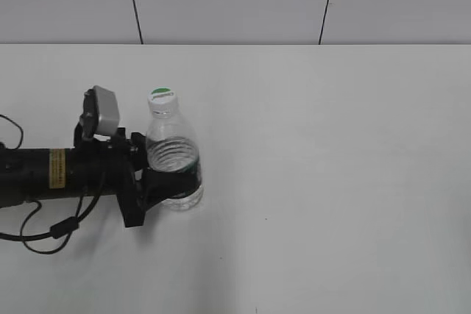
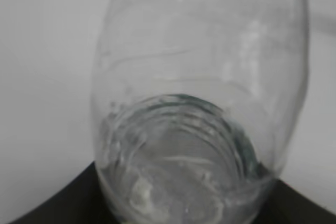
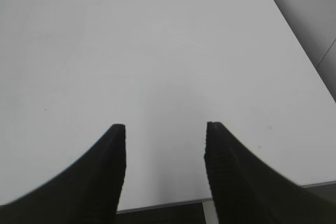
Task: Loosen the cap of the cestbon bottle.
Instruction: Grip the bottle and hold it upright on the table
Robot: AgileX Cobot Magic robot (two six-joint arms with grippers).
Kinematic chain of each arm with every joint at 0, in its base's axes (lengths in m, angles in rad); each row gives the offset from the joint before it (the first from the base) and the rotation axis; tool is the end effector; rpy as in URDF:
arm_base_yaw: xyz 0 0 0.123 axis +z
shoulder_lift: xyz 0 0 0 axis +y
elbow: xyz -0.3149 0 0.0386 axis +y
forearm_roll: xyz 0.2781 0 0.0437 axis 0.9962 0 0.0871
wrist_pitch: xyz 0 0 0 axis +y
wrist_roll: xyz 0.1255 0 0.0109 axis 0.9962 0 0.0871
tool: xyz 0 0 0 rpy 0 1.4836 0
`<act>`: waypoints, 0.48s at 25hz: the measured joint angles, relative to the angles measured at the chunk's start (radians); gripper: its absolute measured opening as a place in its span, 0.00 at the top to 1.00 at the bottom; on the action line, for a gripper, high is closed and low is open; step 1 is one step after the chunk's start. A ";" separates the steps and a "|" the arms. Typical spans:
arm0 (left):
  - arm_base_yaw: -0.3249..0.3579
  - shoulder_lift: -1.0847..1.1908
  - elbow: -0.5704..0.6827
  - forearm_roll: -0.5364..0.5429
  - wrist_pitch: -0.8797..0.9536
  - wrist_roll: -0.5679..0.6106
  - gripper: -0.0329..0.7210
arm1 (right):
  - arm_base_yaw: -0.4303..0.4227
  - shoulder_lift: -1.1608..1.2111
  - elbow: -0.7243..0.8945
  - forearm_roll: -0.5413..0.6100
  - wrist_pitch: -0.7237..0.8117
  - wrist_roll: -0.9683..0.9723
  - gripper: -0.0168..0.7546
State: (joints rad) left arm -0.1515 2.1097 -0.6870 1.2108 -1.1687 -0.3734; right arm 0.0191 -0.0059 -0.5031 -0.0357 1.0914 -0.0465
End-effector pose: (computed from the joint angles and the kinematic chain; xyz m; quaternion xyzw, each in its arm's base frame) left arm 0.3101 -0.1571 0.0664 0.4356 0.6803 -0.3850 0.4464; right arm 0.0173 -0.0037 0.2736 -0.0271 0.8583 -0.0248 0.5119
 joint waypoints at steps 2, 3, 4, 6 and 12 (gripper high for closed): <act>-0.052 0.001 -0.032 0.006 0.004 -0.019 0.45 | 0.000 0.000 0.000 0.000 0.000 0.000 0.48; -0.077 0.001 -0.050 0.005 0.008 -0.028 0.45 | 0.000 0.000 0.000 0.000 0.000 0.000 0.48; -0.098 0.001 -0.067 0.002 0.010 -0.034 0.45 | 0.000 0.000 0.000 0.000 0.000 0.000 0.48; -0.141 0.001 -0.094 -0.007 0.015 -0.038 0.45 | 0.000 0.000 0.000 0.000 0.000 0.000 0.48; -0.197 0.019 -0.166 -0.014 0.075 -0.040 0.45 | 0.000 0.000 0.000 0.000 0.000 0.000 0.48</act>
State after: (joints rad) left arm -0.3489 2.1286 -0.8534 1.1973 -1.0933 -0.4137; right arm 0.0191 -0.0059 -0.5031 -0.0357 1.0914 -0.0465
